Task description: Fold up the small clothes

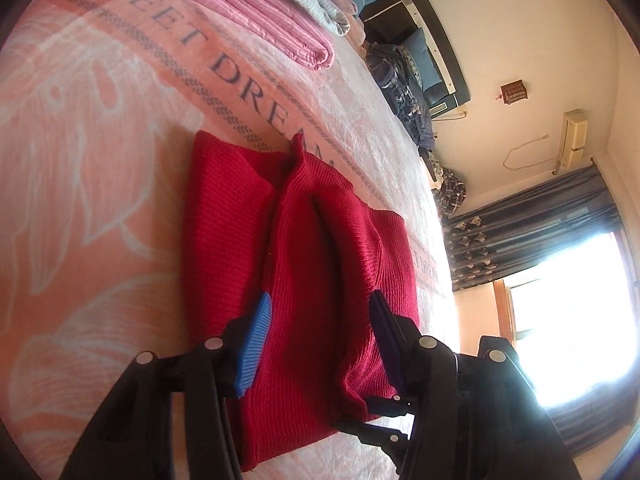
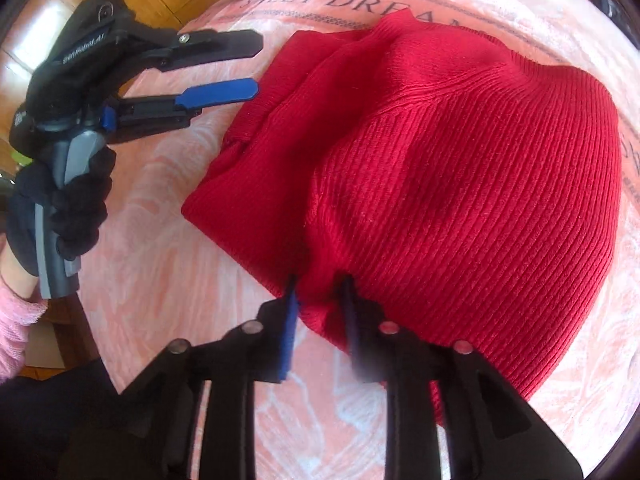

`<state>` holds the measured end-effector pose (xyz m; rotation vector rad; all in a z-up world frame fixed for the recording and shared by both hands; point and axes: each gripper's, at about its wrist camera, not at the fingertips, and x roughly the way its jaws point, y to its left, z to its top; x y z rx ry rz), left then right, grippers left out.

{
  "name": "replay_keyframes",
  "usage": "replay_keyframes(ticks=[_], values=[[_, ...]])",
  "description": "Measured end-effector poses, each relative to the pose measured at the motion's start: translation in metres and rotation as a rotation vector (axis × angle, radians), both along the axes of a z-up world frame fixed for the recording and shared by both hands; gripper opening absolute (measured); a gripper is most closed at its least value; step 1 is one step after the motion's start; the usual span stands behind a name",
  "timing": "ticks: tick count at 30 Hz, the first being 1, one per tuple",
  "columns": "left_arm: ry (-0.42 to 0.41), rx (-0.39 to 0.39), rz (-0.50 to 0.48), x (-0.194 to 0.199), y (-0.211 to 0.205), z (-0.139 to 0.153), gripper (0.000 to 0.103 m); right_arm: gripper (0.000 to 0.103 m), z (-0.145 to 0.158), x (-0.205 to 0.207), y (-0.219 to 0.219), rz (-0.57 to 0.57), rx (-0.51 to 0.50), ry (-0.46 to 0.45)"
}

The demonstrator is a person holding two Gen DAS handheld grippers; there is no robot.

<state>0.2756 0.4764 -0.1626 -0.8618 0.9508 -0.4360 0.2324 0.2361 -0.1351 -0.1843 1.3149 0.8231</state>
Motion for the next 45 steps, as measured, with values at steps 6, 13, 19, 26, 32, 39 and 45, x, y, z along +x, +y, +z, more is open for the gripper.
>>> replay_keyframes(ticks=[6,13,19,26,32,39,45], values=[[0.000,-0.051,-0.028,0.001,-0.012,0.002,0.057,0.009,0.015,0.014,-0.035,-0.078,0.210,0.151],[0.091,-0.189,-0.095,0.017,-0.052,-0.021,0.058,0.008,0.055,0.023,-0.055,-0.095,0.318,0.129],[0.118,-0.281,-0.107,0.042,-0.083,-0.033,0.062,0.008,0.068,0.025,-0.070,-0.101,0.357,0.117],[0.103,-0.267,-0.131,0.078,-0.111,-0.031,0.060,0.008,0.076,0.022,-0.087,-0.099,0.392,0.117],[0.035,-0.198,-0.169,0.101,-0.115,-0.024,0.017,0.008,0.078,0.019,-0.094,-0.091,0.414,0.119],[-0.083,-0.087,-0.218,0.099,-0.111,0.007,0.014,0.008,0.074,0.013,-0.066,-0.055,0.429,0.142],[-0.156,-0.053,-0.204,0.089,-0.073,0.031,0.014,0.008,0.075,0.009,-0.024,-0.007,0.462,0.158]])
